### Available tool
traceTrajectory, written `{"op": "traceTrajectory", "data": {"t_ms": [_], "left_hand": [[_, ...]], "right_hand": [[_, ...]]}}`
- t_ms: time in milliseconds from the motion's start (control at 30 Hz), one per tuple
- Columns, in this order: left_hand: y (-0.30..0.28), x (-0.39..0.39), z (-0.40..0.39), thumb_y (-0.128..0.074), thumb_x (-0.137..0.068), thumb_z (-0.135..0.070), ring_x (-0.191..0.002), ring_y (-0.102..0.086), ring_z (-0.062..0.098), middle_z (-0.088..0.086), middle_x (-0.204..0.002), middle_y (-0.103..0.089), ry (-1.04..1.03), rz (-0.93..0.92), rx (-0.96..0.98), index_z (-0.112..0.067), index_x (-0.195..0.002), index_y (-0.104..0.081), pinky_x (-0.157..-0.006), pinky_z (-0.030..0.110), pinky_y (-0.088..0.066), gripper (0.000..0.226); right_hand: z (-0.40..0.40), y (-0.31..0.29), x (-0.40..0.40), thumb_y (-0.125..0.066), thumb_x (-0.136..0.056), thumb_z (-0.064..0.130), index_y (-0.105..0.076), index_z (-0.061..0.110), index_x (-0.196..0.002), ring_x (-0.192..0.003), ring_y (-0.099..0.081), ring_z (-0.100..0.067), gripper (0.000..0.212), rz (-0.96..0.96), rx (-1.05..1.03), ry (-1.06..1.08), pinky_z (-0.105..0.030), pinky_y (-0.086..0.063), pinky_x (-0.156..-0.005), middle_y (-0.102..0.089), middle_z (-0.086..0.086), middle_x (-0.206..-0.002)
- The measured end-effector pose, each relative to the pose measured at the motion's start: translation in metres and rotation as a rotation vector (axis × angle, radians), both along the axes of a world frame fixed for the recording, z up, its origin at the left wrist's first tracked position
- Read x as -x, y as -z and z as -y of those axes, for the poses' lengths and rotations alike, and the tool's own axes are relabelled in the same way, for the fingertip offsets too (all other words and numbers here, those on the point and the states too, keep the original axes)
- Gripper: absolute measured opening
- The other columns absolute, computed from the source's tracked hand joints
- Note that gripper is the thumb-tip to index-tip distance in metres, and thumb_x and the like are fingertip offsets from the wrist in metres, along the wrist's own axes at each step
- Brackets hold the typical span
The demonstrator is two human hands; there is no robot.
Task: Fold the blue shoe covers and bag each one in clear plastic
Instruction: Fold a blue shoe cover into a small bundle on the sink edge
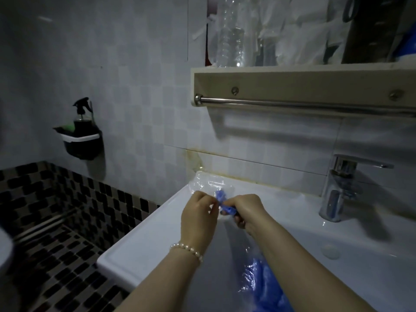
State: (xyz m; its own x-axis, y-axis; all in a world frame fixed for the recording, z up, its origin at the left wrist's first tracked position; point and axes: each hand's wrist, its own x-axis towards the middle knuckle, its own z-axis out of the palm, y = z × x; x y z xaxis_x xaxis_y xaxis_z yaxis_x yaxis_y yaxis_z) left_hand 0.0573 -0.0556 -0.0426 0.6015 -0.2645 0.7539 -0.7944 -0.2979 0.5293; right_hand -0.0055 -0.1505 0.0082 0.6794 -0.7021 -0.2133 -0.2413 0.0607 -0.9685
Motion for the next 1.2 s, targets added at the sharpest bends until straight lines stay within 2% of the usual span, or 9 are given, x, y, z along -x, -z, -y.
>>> {"op": "traceTrajectory", "data": {"t_ms": [167,400,500,633,767,833,933,1033,1200], "left_hand": [[-0.003,0.006,0.004,-0.073,-0.065,0.003,-0.052,-0.053,0.010,0.000,-0.066,-0.060,0.053,0.091,-0.054,-0.014,-0.073,-0.075,-0.056,0.008,-0.036,0.018],[-0.008,0.016,0.003,-0.068,-0.073,-0.020,-0.062,-0.058,0.013,-0.006,-0.066,-0.063,0.070,0.019,-0.066,-0.021,-0.069,-0.072,-0.056,0.009,-0.032,0.006],[-0.013,0.023,0.000,-0.070,-0.080,-0.013,-0.064,-0.058,0.002,-0.011,-0.065,-0.065,0.260,-0.233,0.017,-0.019,-0.074,-0.074,-0.061,0.010,-0.040,0.009],[-0.019,0.015,-0.004,-0.072,-0.081,-0.024,-0.057,-0.049,0.003,-0.006,-0.063,-0.056,0.207,-0.551,0.348,-0.012,-0.070,-0.061,-0.060,0.019,-0.042,0.020],[-0.022,0.000,-0.007,-0.074,-0.074,-0.036,-0.097,-0.061,0.016,0.008,-0.106,-0.061,0.443,-1.118,0.653,-0.002,-0.108,-0.058,-0.086,0.030,-0.052,0.050],[-0.022,-0.002,-0.007,-0.070,-0.080,-0.027,-0.104,-0.064,0.024,0.014,-0.111,-0.064,0.592,-1.254,0.739,0.001,-0.111,-0.056,-0.089,0.033,-0.053,0.044],[-0.017,-0.005,-0.007,-0.075,-0.070,-0.014,-0.104,-0.066,0.026,0.021,-0.113,-0.066,0.722,-1.352,0.834,0.008,-0.130,-0.044,-0.084,0.033,-0.056,0.071],[-0.015,0.000,-0.004,-0.066,-0.078,-0.003,-0.097,-0.066,0.029,0.028,-0.117,-0.061,0.754,-1.379,0.732,0.015,-0.119,-0.054,-0.082,0.030,-0.056,0.047],[-0.015,0.013,0.002,-0.059,-0.085,0.007,-0.067,-0.066,0.025,0.019,-0.078,-0.063,0.687,-1.366,0.607,0.003,-0.092,-0.057,-0.064,0.027,-0.058,0.008]], "right_hand": [[-0.006,0.015,-0.006,-0.071,-0.081,0.010,-0.068,0.005,-0.079,-0.047,-0.041,-0.012,0.006,0.317,-0.090,0.218,-0.021,-0.035,-0.049,-0.055,-0.003,-0.061],[-0.016,0.032,-0.013,-0.069,-0.080,0.006,-0.069,0.007,-0.077,-0.065,-0.060,-0.016,0.003,0.428,-0.347,0.239,-0.025,-0.050,-0.065,-0.066,-0.007,-0.074],[-0.012,0.034,-0.014,-0.071,-0.081,0.017,-0.071,0.004,-0.090,-0.082,-0.067,-0.023,0.016,0.468,-0.469,0.084,-0.034,-0.053,-0.083,-0.072,-0.010,-0.086],[-0.006,0.032,-0.017,-0.066,-0.085,0.017,-0.071,0.009,-0.088,-0.075,-0.063,-0.015,0.010,0.544,-0.484,0.052,-0.025,-0.047,-0.072,-0.072,-0.007,-0.088],[-0.008,0.031,-0.017,-0.065,-0.083,0.014,-0.069,0.003,-0.094,-0.074,-0.065,-0.015,0.016,0.529,-0.504,-0.015,-0.025,-0.047,-0.069,-0.072,-0.010,-0.087],[-0.011,0.032,-0.017,-0.073,-0.070,0.019,-0.071,0.002,-0.093,-0.076,-0.064,-0.021,0.029,0.511,-0.507,-0.035,-0.029,-0.048,-0.072,-0.071,-0.013,-0.091],[-0.013,0.032,-0.017,-0.076,-0.072,0.026,-0.073,0.011,-0.088,-0.073,-0.056,-0.019,0.022,0.447,-0.454,-0.036,-0.027,-0.041,-0.064,-0.068,-0.009,-0.086],[-0.010,0.034,-0.017,-0.070,-0.081,0.025,-0.070,0.014,-0.085,-0.073,-0.059,-0.017,0.012,0.408,-0.450,0.005,-0.029,-0.043,-0.064,-0.068,-0.006,-0.080],[-0.013,0.037,-0.016,-0.071,-0.080,0.021,-0.068,0.011,-0.074,-0.058,-0.056,-0.016,0.012,0.423,-0.472,0.098,-0.024,-0.042,-0.054,-0.064,-0.004,-0.062]]}}
